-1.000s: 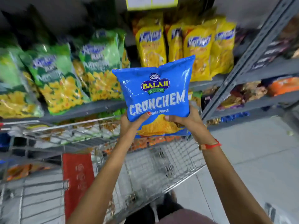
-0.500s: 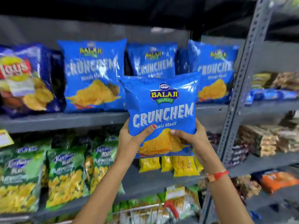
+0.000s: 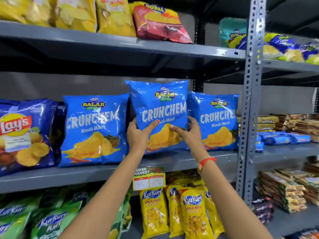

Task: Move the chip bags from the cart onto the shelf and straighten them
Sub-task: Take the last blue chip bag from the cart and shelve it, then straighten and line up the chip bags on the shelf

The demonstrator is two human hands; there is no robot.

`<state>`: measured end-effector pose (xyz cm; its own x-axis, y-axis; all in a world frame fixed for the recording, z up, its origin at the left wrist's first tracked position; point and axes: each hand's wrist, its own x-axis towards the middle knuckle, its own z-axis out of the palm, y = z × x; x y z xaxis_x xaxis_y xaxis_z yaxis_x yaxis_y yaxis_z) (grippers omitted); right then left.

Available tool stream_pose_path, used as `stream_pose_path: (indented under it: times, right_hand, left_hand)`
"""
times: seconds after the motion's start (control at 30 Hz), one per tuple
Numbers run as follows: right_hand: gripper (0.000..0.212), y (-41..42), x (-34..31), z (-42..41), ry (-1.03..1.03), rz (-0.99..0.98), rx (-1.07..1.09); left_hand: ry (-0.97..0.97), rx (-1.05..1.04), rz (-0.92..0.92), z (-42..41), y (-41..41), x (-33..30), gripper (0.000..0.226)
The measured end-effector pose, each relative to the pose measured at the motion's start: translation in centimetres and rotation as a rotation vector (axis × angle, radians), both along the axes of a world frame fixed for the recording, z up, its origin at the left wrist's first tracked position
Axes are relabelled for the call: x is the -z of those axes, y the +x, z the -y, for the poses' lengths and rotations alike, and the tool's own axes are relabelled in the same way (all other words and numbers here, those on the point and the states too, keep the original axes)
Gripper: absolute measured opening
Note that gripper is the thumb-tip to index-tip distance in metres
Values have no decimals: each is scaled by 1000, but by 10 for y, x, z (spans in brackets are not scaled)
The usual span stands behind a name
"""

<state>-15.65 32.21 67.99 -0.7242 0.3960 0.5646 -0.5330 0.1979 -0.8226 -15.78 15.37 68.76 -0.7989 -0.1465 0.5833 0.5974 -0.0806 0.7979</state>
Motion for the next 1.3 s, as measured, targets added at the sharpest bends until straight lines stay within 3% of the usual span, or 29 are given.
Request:
stream_pose_path:
  times: [0.17,0.33,0.4,0.6,0.77,0.97,1.1,1.3]
  right_hand:
    - [75,-18,21,-4,59,65,130]
    - [70,-14,30,3,134,47,226]
    - [66,-6,30,11,159,-21,324]
    - [44,27,24,62,156,-252,276]
    - [40,41,14,125,133,-295,69]
    - [39,34,10,227,57,-211,-136]
    - [42,19,15,301,137,-149,-232]
    - [58,-2,26,384,385,-111,-304]
  left_hand:
    - [-10,-60,10,-17,-24,21,41]
    - [-85,-168,28,-19,-29,24,82]
    - [-108,-253,-27,-15,-22,25,87]
    - [-51,-396,-368,13,17,22,54]
    - [-94,-459,-475,83,35,21,39]
    - [-24,-586,-314,200,33,15,38]
    - [-33,-676,-105,276,19,22,38]
    - [-26,-544,129,334,-2,31,53]
